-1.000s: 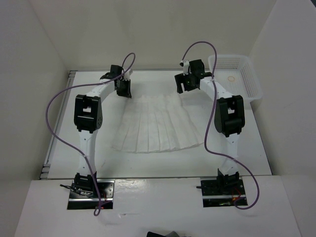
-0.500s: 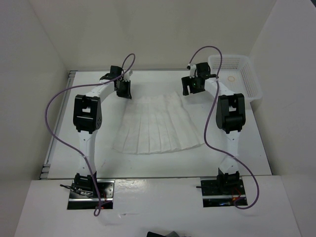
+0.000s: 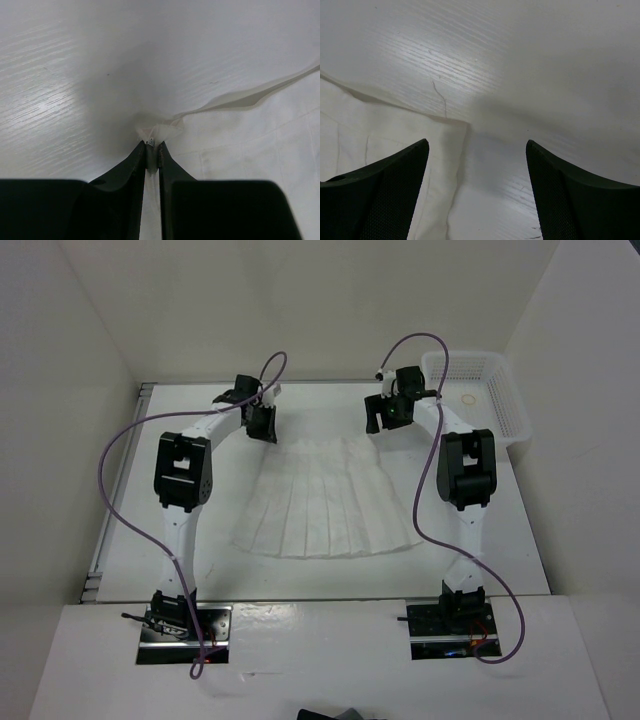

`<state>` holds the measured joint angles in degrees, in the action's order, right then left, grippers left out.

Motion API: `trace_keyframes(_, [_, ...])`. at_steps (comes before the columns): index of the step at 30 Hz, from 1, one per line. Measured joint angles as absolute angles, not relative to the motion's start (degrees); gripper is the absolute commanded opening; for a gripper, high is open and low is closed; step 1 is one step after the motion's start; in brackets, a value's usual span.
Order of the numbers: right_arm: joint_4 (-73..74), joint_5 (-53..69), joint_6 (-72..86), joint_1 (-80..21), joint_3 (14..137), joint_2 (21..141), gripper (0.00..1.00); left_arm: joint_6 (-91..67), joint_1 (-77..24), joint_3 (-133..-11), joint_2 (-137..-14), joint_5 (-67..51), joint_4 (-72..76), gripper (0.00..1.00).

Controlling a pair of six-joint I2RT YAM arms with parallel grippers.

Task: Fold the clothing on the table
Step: Fold the skirt

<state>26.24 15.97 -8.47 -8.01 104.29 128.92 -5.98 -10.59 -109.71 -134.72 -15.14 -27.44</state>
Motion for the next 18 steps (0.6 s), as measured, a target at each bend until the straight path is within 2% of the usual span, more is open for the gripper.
trace_keyframes(10, [26.28, 16.78, -8.67, -8.01, 104.29, 128.92, 0.74, -6.02, -10.83, -109.71, -134.72, -15.51, -27.46, 0.15])
trace_keyframes(18, [27.55, 16.95, -8.67, -8.01, 105.14, 130.26, 0.74, -6.04, -10.92, -109.47, -134.69, -15.75, -27.29, 0.15])
